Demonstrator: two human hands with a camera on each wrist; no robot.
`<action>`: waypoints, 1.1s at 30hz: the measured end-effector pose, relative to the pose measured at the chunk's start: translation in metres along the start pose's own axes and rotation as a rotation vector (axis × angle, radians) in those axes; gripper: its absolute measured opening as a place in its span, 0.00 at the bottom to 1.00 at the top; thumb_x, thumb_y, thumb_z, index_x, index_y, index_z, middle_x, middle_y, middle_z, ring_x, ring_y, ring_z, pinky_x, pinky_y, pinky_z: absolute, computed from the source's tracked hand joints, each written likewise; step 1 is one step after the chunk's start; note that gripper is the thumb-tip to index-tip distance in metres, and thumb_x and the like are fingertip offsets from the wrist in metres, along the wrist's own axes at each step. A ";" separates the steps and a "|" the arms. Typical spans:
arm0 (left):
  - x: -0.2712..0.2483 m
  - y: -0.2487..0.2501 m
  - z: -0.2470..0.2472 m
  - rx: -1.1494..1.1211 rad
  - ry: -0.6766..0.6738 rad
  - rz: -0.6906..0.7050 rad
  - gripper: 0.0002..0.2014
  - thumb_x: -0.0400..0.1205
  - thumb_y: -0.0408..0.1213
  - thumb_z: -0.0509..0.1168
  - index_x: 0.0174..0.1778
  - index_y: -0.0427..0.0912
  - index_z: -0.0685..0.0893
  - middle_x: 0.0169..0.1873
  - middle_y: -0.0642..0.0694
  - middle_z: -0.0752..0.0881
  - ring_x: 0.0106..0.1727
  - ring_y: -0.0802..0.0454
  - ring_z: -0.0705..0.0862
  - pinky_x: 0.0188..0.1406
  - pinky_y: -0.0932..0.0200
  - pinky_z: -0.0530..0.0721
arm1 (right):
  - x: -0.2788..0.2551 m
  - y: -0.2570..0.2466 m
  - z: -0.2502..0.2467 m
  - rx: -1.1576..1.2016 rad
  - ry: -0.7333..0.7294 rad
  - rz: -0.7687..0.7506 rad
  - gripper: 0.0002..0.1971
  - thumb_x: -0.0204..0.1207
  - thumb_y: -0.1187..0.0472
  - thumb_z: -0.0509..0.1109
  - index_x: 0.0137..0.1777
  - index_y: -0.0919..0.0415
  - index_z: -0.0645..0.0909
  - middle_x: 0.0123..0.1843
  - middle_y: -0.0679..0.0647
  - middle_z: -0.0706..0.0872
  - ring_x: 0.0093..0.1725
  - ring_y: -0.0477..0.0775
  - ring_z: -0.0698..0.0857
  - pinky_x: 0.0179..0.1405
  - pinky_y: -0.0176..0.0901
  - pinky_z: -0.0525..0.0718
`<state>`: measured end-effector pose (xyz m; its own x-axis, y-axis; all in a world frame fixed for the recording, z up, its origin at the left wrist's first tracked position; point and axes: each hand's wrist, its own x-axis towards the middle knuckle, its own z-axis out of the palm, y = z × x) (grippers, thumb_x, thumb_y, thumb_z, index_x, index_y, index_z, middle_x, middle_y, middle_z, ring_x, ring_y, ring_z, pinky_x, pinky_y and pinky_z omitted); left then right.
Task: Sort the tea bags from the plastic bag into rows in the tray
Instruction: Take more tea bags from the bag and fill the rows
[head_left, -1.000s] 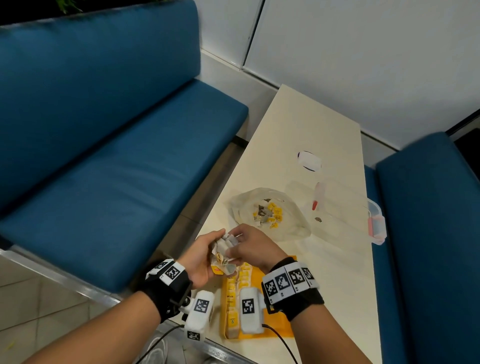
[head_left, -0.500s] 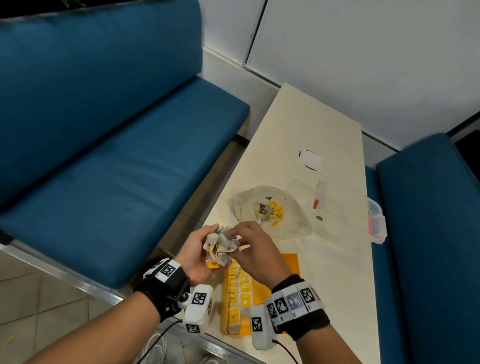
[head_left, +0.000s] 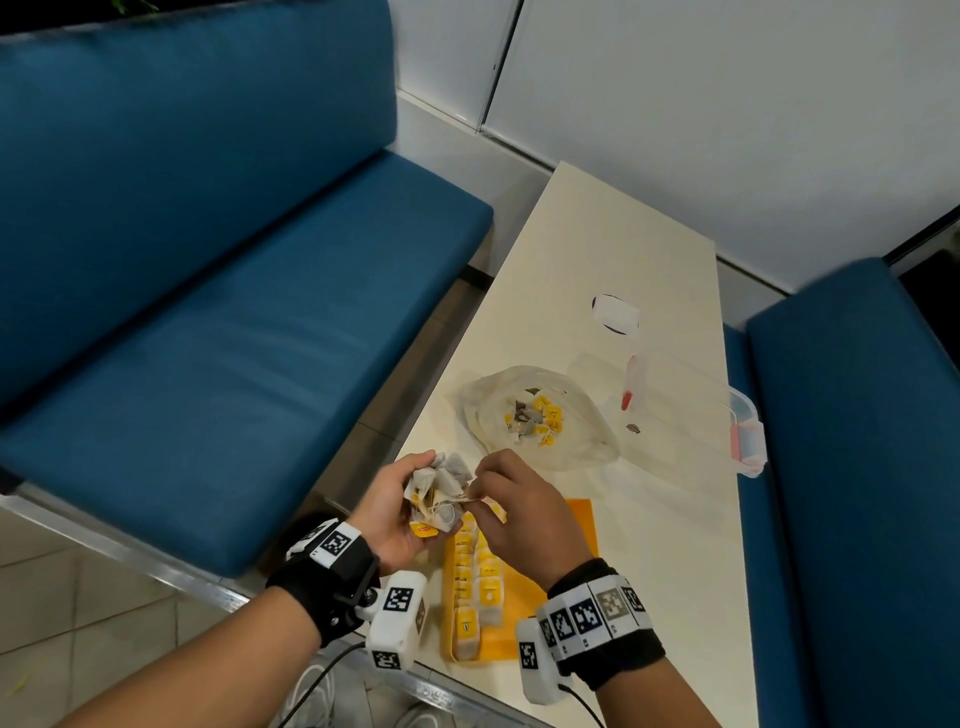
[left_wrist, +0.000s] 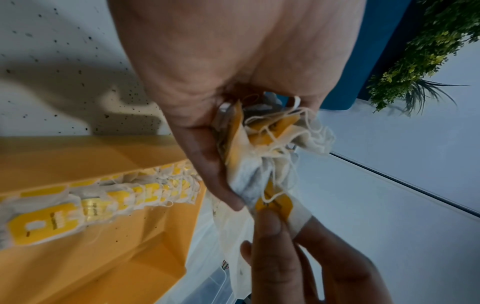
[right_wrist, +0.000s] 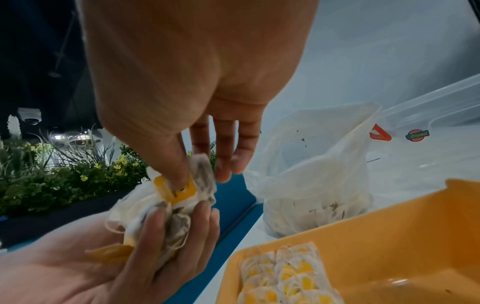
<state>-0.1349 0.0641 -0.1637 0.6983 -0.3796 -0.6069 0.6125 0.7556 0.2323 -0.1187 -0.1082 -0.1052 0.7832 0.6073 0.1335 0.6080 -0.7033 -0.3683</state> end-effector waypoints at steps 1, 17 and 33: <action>0.001 0.001 -0.002 -0.004 -0.003 -0.005 0.18 0.80 0.49 0.69 0.48 0.35 0.88 0.41 0.38 0.83 0.37 0.44 0.84 0.36 0.53 0.81 | 0.000 0.000 -0.002 -0.008 0.010 -0.001 0.04 0.78 0.55 0.71 0.47 0.55 0.83 0.53 0.46 0.80 0.47 0.50 0.82 0.38 0.44 0.85; 0.002 0.001 -0.018 0.008 0.142 0.027 0.25 0.75 0.49 0.74 0.63 0.37 0.86 0.54 0.32 0.89 0.51 0.37 0.90 0.44 0.48 0.89 | -0.002 0.008 -0.017 0.086 0.118 0.233 0.03 0.75 0.61 0.71 0.45 0.51 0.83 0.41 0.46 0.83 0.44 0.50 0.82 0.42 0.46 0.82; -0.003 0.007 -0.017 0.019 0.149 0.056 0.14 0.82 0.46 0.69 0.57 0.41 0.86 0.51 0.33 0.91 0.48 0.37 0.91 0.39 0.50 0.90 | -0.062 0.048 -0.010 0.889 -0.079 0.808 0.10 0.68 0.79 0.77 0.34 0.65 0.84 0.33 0.56 0.88 0.31 0.50 0.85 0.29 0.35 0.79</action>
<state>-0.1385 0.0793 -0.1731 0.6695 -0.2529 -0.6984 0.5823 0.7624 0.2821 -0.1371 -0.1835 -0.1220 0.8676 0.1514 -0.4738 -0.3812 -0.4096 -0.8288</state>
